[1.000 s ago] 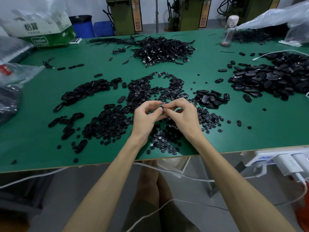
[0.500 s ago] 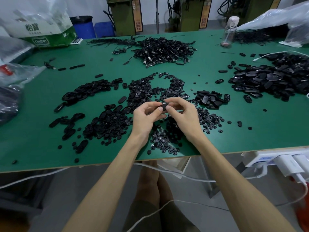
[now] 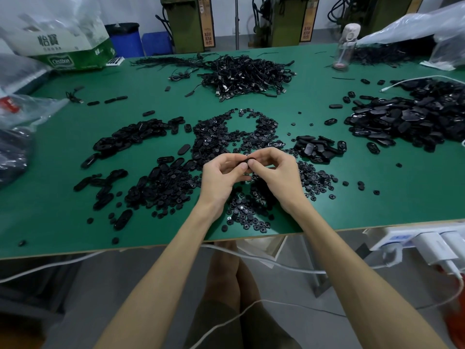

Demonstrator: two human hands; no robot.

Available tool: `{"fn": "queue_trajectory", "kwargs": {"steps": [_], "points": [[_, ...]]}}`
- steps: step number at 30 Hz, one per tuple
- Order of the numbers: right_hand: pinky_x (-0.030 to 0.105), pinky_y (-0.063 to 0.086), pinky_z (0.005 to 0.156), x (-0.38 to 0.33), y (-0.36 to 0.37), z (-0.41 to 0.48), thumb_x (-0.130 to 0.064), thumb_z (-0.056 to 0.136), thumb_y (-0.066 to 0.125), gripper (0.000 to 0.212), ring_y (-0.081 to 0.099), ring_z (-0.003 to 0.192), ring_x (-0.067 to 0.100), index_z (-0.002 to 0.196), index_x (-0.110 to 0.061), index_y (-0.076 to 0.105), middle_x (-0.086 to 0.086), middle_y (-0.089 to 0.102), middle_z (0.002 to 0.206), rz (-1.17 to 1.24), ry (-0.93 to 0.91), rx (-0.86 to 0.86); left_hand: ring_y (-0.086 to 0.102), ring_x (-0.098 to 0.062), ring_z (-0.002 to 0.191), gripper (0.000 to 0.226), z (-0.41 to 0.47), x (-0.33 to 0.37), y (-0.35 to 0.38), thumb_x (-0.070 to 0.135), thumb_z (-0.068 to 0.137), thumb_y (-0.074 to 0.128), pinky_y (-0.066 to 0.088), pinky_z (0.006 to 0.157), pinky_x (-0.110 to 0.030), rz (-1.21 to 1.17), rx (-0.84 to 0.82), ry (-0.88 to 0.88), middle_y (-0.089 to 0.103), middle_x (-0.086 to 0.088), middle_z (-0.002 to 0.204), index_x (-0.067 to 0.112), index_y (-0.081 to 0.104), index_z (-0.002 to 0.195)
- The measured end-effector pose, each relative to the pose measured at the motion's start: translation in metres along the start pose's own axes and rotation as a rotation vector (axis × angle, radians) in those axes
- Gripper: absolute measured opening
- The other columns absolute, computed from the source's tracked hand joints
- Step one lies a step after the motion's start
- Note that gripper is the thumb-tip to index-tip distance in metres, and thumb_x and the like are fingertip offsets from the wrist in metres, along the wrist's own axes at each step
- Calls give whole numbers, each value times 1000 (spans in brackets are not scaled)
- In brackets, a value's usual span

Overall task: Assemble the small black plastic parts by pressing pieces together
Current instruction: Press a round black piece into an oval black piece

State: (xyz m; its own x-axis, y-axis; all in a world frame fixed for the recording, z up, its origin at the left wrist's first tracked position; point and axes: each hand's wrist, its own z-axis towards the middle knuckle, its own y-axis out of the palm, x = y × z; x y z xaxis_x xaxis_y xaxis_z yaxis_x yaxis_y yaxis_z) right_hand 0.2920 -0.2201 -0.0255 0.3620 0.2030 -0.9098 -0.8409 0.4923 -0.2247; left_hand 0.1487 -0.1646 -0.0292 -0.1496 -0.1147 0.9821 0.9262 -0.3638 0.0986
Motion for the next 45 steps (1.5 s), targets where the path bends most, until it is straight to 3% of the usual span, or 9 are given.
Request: {"fn": "queue_trajectory", "kwargs": {"steps": [12, 18, 28, 39, 42, 45], "points": [[33, 57, 84, -2, 1, -1, -12, 93, 72, 12, 68, 85, 11, 102, -20, 73, -6, 73, 87, -58, -31, 46, 78, -26, 90, 19, 0, 0, 1, -3, 98, 65, 63, 79, -30, -9, 18, -17, 78, -12, 99, -6, 70, 116], [19, 53, 80, -3, 3, -2, -12, 96, 69, 9, 68, 87, 4, 101, -18, 73, -8, 73, 90, -162, -69, 86, 78, -32, 94, 20, 0, 1, 1, -2, 98, 65, 63, 84, -32, -68, 35, -38, 77, -21, 105, -7, 70, 117], [9, 47, 76, -2, 6, -1, -14, 94, 70, 6, 65, 87, 0, 98, -15, 74, -10, 73, 89, -247, -44, 67, 78, -30, 92, 15, -1, 1, -1, -2, 95, 69, 62, 81, -28, -95, 40, -45, 79, -15, 99, -2, 73, 109], [17, 50, 74, -7, 3, -4, -9, 90, 74, 4, 65, 84, 7, 88, -10, 71, -3, 72, 87, -195, -65, 37, 77, -33, 95, 15, 1, -3, -2, -5, 91, 73, 62, 85, -33, -67, 28, -17, 76, -22, 99, -3, 73, 106], [21, 50, 78, -11, 4, -5, -9, 91, 73, 1, 65, 89, 10, 92, -9, 73, 0, 71, 92, -209, -104, -15, 77, -31, 94, 14, 1, -3, -3, -5, 90, 74, 61, 83, -31, -91, 62, -13, 77, -19, 97, 1, 72, 102], [30, 54, 82, -13, 5, -7, -3, 92, 67, 14, 66, 94, 11, 99, -10, 76, 0, 72, 99, -202, -98, -53, 77, -30, 93, 16, 1, -3, -3, -4, 90, 74, 62, 81, -30, -120, 82, -16, 77, -18, 98, -2, 69, 105]]}}
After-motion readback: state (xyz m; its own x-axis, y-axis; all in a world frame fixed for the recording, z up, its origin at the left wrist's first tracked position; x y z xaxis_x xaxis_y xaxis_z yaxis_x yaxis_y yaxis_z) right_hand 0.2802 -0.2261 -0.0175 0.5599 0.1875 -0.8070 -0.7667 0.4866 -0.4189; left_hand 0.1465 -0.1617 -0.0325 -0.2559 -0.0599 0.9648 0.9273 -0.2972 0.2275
